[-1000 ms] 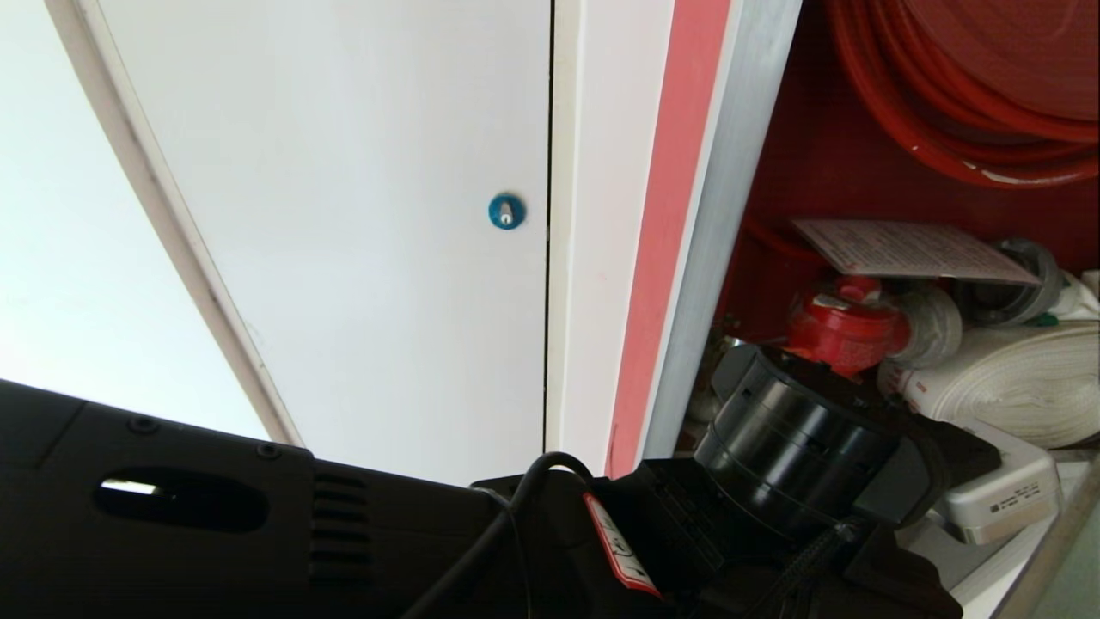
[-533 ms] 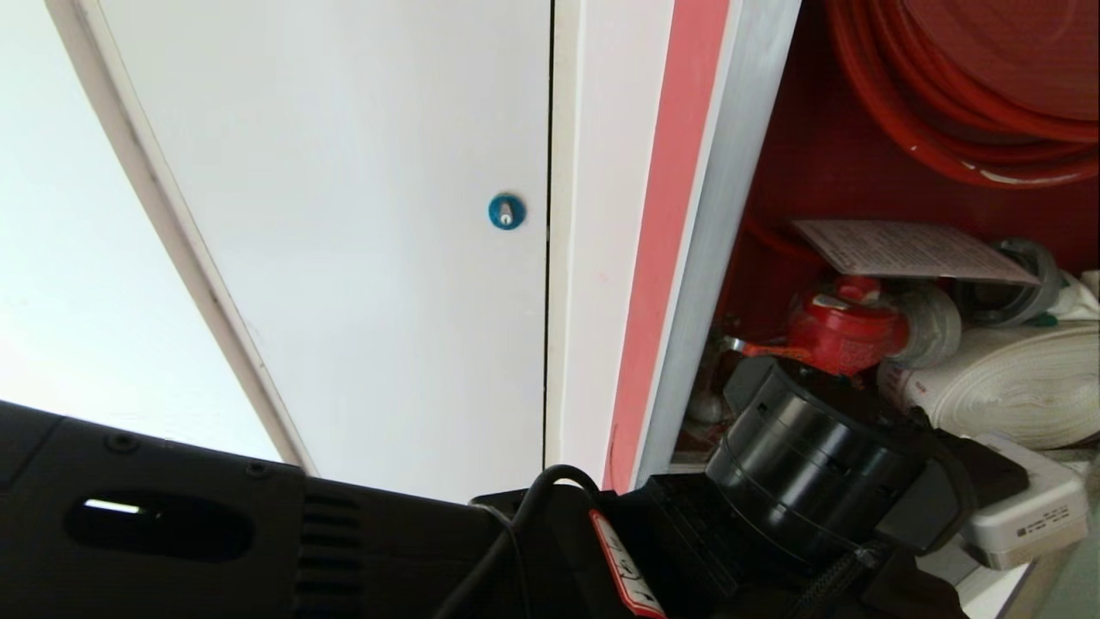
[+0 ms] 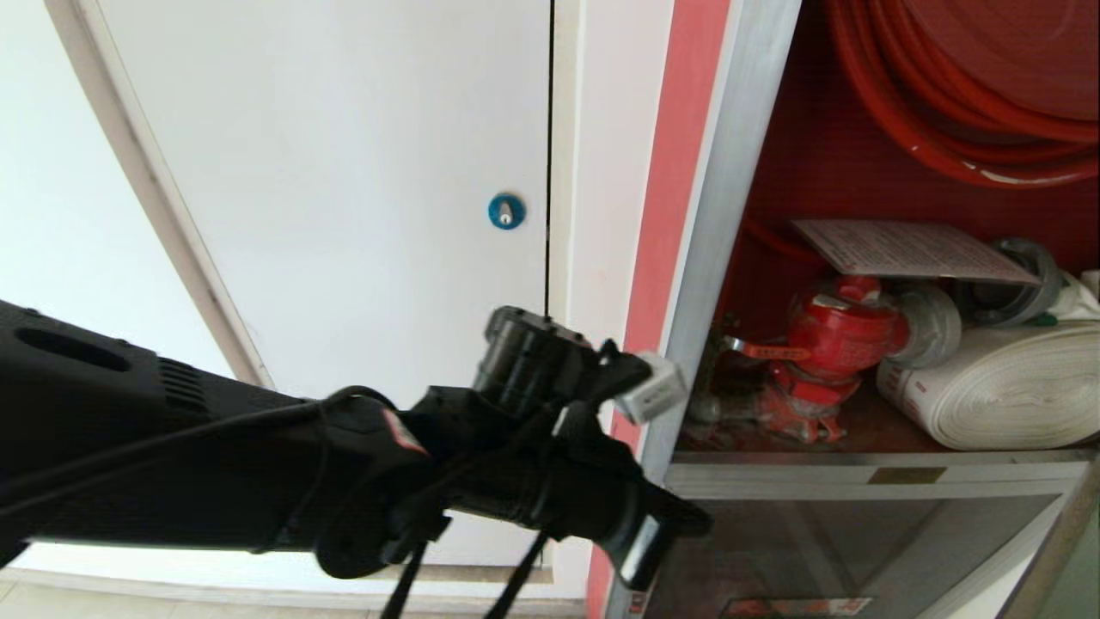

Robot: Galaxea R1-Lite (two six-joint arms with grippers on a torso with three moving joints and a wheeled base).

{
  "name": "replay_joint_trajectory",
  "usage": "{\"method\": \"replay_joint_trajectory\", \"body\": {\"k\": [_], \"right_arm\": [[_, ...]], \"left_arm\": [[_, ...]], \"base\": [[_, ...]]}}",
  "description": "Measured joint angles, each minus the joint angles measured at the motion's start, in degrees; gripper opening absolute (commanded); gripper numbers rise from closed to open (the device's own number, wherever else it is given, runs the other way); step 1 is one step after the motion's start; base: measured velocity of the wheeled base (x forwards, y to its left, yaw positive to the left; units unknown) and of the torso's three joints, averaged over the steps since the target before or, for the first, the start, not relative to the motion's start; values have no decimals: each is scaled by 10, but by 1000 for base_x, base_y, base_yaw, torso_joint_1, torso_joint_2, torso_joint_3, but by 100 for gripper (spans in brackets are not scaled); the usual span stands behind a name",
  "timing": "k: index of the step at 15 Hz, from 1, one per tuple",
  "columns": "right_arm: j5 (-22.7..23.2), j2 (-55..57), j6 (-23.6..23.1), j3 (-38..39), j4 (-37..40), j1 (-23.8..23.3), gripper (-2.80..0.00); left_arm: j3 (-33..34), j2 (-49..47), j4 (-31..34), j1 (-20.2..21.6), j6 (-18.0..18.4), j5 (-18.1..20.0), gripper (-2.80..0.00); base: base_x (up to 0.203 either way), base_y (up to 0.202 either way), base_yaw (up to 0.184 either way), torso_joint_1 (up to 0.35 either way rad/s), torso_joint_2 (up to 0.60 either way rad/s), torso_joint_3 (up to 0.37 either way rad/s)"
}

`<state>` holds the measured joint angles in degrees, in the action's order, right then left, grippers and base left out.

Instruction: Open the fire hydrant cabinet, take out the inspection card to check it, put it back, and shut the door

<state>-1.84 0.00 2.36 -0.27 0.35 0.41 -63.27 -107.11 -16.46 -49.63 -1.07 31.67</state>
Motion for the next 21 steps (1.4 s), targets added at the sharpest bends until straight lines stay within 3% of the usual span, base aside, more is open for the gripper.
{"method": "replay_joint_trajectory", "body": {"k": [6,9,12,16,20,21], "right_arm": [[0,0,0,0,0,0,-280],[0,0,0,0,0,0,-280],[0,0,0,0,0,0,-280],[0,0,0,0,0,0,-280],[0,0,0,0,0,0,-280],[0,0,0,0,0,0,-280]], "left_arm": [[231,240,-1,193,49,-30,-280],[309,390,0,315,62,-33,-280],[361,547,13,389,69,-47,-280],[382,730,74,425,72,-140,-280],[387,843,99,445,109,-317,-280],[390,858,100,466,107,-340,-280]], "base": [[0,0,0,0,0,0],[0,0,0,0,0,0],[0,0,0,0,0,0],[0,0,0,0,0,0],[0,0,0,0,0,0],[0,0,0,0,0,0]]}}
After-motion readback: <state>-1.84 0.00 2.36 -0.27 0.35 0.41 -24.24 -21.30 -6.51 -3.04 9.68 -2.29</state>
